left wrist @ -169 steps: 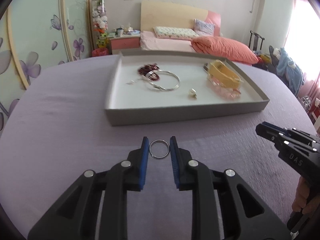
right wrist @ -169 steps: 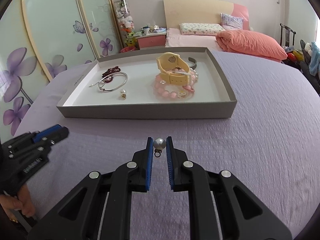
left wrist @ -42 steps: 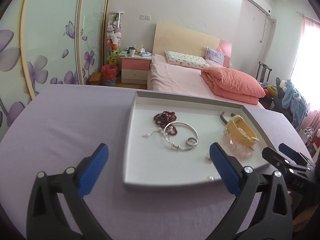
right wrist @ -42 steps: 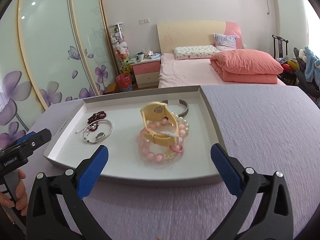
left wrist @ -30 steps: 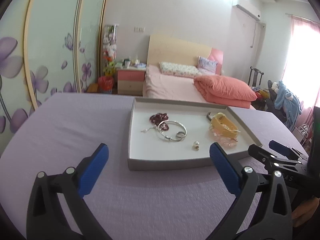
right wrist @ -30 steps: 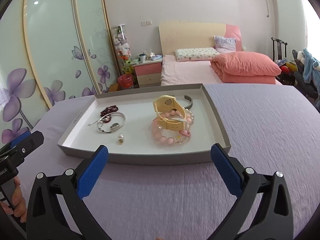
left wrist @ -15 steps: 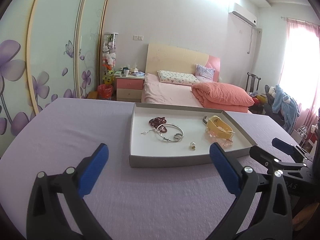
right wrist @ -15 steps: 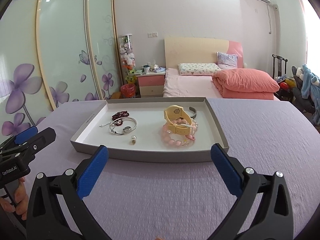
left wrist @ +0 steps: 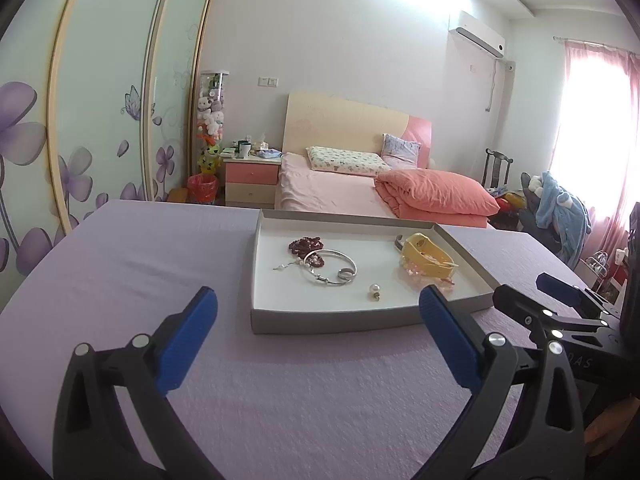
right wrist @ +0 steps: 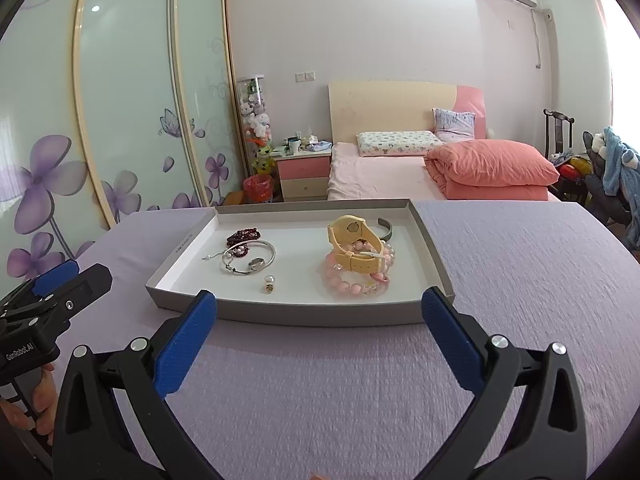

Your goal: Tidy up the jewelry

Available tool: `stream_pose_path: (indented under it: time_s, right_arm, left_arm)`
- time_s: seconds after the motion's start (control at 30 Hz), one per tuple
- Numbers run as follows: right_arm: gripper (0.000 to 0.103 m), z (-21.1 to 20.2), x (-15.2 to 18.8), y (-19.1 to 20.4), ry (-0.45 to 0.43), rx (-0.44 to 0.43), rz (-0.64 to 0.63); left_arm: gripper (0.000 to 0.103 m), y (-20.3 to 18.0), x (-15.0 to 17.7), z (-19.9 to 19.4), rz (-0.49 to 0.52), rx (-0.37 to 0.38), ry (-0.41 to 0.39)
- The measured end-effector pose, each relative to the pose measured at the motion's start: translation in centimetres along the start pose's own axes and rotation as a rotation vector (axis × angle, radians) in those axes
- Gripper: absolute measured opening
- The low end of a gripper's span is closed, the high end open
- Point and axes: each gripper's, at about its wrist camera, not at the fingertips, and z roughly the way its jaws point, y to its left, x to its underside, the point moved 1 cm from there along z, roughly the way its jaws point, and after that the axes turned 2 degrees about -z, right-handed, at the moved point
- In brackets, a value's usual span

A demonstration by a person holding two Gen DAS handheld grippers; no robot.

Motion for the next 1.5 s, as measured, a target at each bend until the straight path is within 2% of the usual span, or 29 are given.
stream_pose_path:
  time_s: [1.5]
  right_arm:
    - [0.102, -0.15, -0.16, 0.34, 0.006, -0.006, 0.005]
  left_arm:
    - [0.101, 0.14, 0.31, 0.84, -0.002, 0.01, 0.032]
